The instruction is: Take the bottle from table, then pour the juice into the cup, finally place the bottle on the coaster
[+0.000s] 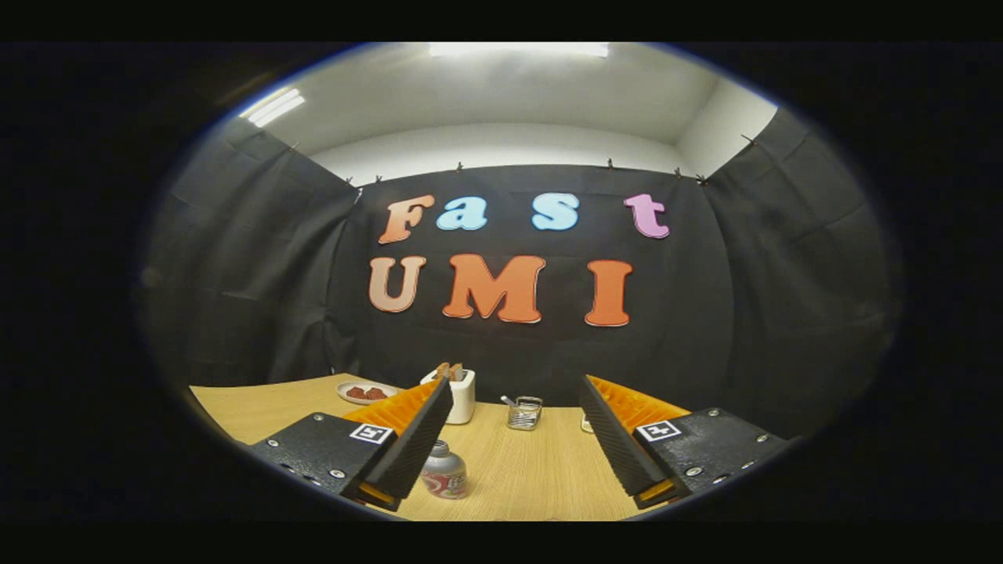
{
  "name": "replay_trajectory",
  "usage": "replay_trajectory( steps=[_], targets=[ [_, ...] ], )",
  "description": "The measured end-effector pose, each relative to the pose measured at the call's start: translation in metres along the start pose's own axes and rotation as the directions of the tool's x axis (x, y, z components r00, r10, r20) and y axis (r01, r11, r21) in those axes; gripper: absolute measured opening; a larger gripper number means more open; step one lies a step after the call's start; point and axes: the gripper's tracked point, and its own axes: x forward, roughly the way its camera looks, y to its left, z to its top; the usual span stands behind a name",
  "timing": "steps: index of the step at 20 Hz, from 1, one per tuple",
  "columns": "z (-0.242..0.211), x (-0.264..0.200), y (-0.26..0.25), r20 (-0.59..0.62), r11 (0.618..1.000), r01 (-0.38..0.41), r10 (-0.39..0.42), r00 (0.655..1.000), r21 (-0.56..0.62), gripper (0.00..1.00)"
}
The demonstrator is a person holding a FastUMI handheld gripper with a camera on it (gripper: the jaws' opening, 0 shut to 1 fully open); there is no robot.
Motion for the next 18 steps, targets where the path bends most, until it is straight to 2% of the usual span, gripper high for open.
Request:
replay_trajectory(
  steps=[13,18],
  targets=[
    [-0.055,0.012,0.025,-0.063,0.997,-0.050,0.054,0.997,0.061,0.97],
    [-0.081,0.012,0.042,-0.086,0.995,-0.088,0.092,0.992,0.049,0.97]
  ],
)
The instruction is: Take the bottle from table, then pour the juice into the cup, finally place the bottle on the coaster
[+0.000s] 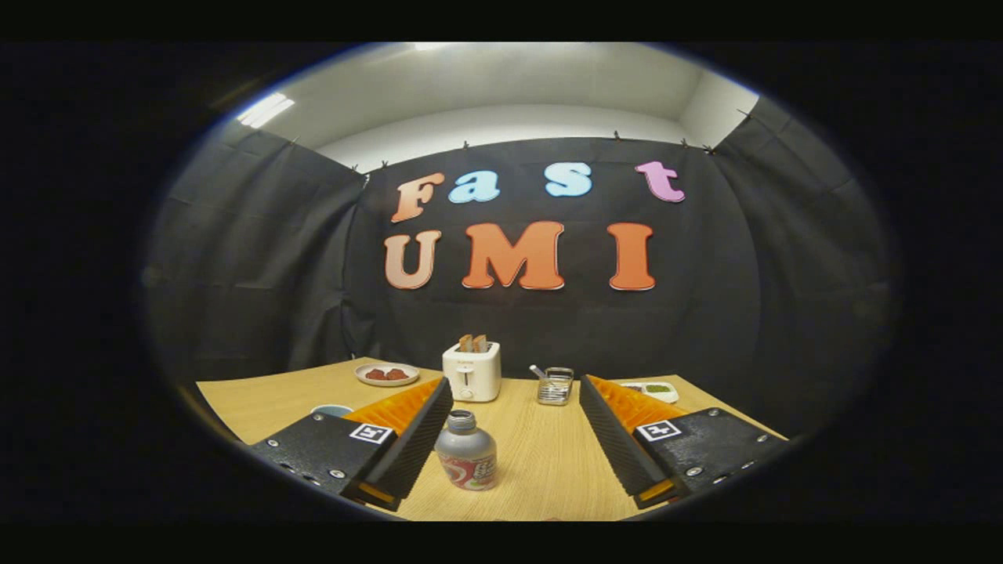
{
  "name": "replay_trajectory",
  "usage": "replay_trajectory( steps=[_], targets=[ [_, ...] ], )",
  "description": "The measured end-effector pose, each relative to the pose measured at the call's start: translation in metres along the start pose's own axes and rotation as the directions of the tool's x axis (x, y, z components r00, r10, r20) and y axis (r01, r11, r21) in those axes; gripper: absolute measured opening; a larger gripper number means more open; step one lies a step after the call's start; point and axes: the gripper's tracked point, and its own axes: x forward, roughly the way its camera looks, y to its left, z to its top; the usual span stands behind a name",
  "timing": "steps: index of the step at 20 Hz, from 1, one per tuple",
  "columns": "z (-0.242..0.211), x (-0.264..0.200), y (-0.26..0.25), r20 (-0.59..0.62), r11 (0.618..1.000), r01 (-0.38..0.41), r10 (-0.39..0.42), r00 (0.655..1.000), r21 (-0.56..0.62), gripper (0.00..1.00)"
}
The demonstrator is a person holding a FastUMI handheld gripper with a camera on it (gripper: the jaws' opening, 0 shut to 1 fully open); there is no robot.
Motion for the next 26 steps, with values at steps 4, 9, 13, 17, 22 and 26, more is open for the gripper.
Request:
replay_trajectory(
  steps=[4,9,13,17,22,26],
  targets=[
    [-0.020,0.005,0.021,0.003,0.998,-0.061,0.061,0.998,-0.022,0.97],
    [-0.055,0.011,0.035,-0.042,0.995,-0.102,0.101,0.994,-0.018,0.97],
    [-0.081,0.020,0.043,-0.083,0.993,-0.115,0.114,0.990,-0.007,0.97],
    [-0.109,0.027,0.044,-0.131,0.993,-0.110,0.114,0.985,0.034,0.97],
    [-0.136,0.033,0.048,-0.188,0.992,-0.110,0.121,0.975,0.067,0.97],
    [-0.152,0.037,0.049,-0.227,0.992,-0.107,0.119,0.966,0.065,0.98]
  ],
)
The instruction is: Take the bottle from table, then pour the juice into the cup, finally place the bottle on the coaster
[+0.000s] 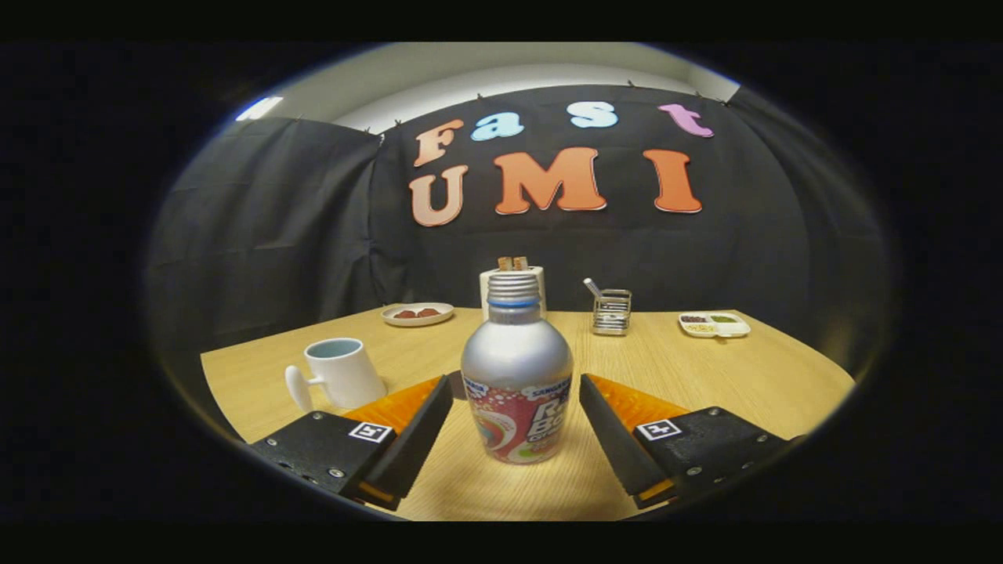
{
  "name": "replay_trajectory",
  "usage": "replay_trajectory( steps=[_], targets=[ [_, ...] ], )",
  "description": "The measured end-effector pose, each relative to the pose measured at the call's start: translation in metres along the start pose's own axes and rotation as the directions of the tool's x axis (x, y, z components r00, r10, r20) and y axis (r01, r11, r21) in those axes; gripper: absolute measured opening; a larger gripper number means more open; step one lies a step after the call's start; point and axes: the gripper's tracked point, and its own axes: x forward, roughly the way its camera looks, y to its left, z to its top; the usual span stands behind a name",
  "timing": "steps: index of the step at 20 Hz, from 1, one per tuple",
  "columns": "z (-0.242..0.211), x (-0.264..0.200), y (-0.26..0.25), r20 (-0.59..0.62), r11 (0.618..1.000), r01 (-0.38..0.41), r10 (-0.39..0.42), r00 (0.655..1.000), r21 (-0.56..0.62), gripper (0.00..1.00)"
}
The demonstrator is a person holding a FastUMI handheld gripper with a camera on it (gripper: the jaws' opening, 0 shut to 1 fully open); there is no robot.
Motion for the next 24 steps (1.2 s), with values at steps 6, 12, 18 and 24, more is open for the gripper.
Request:
replay_trajectory(
  steps=[6,12,18,24],
  targets=[
    [-0.010,0.005,0.002,-0.044,1.000,-0.005,0.005,0.999,0.009,0.96],
    [-0.010,0.005,0.000,-0.051,1.000,0.013,-0.013,0.999,0.014,0.78],
    [0.011,0.003,0.009,-0.029,1.000,-0.004,0.004,1.000,0.002,0.77],
    [0.030,0.008,0.022,-0.021,0.996,-0.005,0.003,1.000,-0.084,0.77]
  ],
)
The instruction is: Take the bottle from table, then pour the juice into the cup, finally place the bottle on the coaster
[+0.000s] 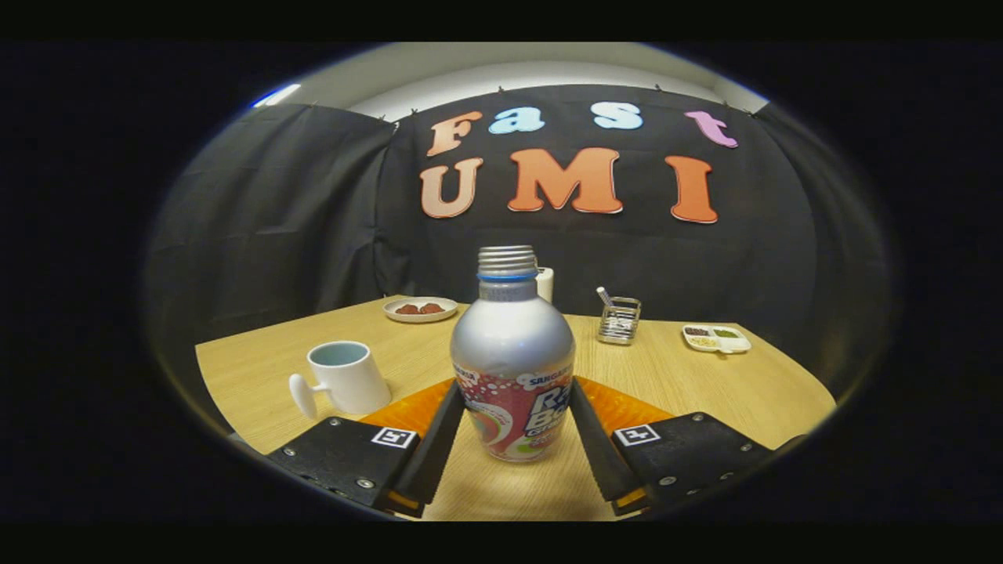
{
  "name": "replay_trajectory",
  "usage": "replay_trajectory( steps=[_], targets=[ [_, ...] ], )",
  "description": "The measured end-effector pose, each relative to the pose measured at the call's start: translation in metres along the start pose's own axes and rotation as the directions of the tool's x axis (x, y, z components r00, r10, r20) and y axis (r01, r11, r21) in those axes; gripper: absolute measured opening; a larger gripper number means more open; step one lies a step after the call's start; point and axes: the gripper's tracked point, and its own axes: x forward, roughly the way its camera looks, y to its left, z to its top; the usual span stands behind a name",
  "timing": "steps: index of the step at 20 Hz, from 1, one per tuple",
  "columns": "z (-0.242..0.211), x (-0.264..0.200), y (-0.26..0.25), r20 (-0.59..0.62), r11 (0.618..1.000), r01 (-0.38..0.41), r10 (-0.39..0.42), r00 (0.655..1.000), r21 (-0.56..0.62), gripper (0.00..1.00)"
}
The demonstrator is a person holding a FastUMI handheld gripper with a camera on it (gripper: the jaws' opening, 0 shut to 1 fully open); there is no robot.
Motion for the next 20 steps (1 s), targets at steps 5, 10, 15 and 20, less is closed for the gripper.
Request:
replay_trajectory(
  steps=[5,10,15,20],
  targets=[
    [0.010,0.004,0.013,0.006,0.997,0.001,-0.001,1.000,-0.075,0.77],
    [0.016,0.009,0.019,-0.004,0.978,0.034,-0.036,0.999,-0.205,0.77],
    [0.019,0.014,0.035,-0.011,0.920,0.046,-0.054,0.998,-0.388,0.77],
    [0.015,0.020,0.049,-0.017,0.819,0.059,-0.084,0.996,-0.570,0.77]
  ],
)
